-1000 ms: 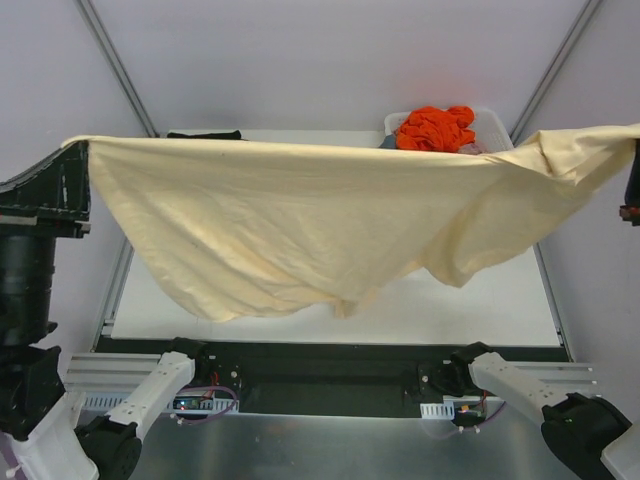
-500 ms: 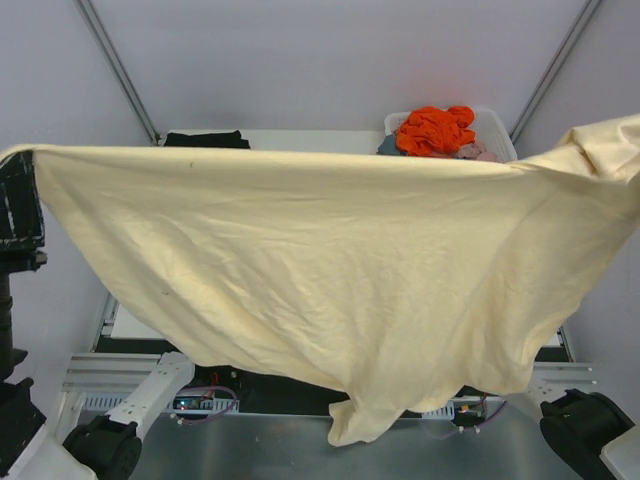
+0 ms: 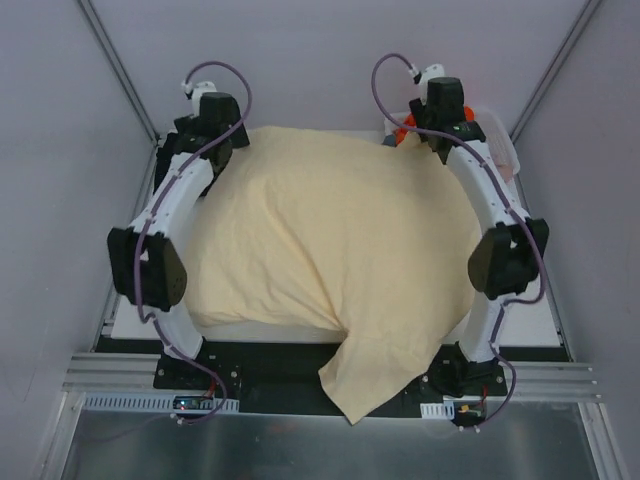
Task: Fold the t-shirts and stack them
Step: Flatten out the tshirt
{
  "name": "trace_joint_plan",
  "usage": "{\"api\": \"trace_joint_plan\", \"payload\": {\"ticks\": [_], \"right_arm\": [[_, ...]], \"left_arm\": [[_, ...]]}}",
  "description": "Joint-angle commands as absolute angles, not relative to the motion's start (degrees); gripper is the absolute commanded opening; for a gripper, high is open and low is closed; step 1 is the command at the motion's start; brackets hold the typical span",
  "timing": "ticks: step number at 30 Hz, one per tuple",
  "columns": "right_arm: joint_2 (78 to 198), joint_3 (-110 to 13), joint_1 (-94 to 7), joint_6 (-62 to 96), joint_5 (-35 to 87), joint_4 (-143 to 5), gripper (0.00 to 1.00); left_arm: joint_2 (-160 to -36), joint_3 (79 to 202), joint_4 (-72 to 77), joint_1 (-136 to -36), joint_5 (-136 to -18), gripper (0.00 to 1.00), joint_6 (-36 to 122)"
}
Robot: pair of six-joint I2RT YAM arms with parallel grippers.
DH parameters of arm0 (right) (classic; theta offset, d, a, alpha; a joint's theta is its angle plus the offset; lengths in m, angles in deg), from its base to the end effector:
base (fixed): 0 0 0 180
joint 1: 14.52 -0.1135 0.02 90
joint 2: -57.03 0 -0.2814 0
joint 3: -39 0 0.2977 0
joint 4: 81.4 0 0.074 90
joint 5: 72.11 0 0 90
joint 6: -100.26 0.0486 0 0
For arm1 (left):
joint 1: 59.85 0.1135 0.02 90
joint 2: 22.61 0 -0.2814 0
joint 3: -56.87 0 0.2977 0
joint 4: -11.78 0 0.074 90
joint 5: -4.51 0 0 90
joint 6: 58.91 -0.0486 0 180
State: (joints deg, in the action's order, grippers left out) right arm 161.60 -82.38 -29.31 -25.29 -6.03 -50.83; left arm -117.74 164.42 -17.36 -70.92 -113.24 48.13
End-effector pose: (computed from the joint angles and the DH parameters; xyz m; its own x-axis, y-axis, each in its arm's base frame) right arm 0.4796 0.1062 0.4438 -0.2728 -0.6217 -0.7342 -0.0138 0.7656 -0.6432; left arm 0.4440 -0.0638 0.4241 -0.1915 -0.2268 -0.9549 -0.3387 0.9284 -0.1526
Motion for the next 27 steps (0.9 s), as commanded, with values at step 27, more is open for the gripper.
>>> {"api": "trace_joint_plan", "payload": {"ticks": [27], "right_arm": [[129.2,-26.6,-31.9,15.7,13.5,-37.5,0.97]], "left_arm": [[-67.7,100.3,-43.0,-68.6,-80.9,0.65,85.6]]}}
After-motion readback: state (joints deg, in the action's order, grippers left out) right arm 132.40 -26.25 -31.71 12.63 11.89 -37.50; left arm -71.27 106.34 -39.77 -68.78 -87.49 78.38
